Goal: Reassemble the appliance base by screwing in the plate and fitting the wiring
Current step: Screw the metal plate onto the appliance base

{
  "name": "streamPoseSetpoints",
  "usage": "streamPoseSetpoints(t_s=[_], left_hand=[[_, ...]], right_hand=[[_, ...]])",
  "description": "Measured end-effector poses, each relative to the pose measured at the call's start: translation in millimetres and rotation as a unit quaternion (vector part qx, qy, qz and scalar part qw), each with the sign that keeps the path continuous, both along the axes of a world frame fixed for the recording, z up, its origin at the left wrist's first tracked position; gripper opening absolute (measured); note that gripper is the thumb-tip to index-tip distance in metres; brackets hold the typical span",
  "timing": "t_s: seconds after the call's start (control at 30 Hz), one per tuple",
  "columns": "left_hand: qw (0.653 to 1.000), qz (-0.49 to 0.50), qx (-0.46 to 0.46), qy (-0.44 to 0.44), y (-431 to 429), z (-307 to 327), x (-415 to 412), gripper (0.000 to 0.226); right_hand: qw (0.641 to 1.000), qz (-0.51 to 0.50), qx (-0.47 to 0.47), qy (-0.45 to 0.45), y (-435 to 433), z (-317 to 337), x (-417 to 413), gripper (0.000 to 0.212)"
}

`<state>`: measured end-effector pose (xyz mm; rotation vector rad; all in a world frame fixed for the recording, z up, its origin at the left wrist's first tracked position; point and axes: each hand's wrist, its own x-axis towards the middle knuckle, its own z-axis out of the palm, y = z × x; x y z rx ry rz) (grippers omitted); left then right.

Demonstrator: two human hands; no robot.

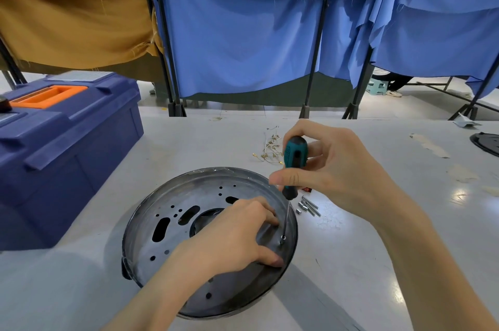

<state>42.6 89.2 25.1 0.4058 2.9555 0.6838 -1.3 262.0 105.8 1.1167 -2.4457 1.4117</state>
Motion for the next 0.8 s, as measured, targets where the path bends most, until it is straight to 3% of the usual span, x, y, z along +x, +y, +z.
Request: streamPoseSetpoints(t_s=[0.1,0.3,0.47,0.57,0.7,0.8], left_hand=[[1.000,0.011,0.012,-0.023,-4.1,0.7,-0.7,0.072],[0.998,0.021,0.046,-0.045,-9.5,9.5,-1.1,0.065],[0.986,0.027,0.143,-0.076,-10.9,18.3,0.9,0.054],[0.974,0.038,0.221,-0.027,-7.2,28.4,4.1,0.049],[0.929,0.022,0.368,0.039,3.3,40.8,7.6,0.036],[0.909,0.038,0.410,0.072,13.8,41.5,5.8,0.026]], right_hand=[[0.995,-0.060,0.051,0.068,-3.1,-1.7,1.4,0.056],[0.987,-0.095,0.082,0.097,-8.7,-1.9,4.0,0.058],[0.984,-0.106,0.105,0.098,-8.5,-0.8,6.2,0.062],[0.975,-0.127,0.136,0.122,-8.5,-2.3,6.0,0.063],[0.949,-0.181,0.188,0.180,-13.0,-1.0,11.7,0.073],[0.923,-0.227,0.226,0.213,-16.2,-1.0,15.0,0.068]])
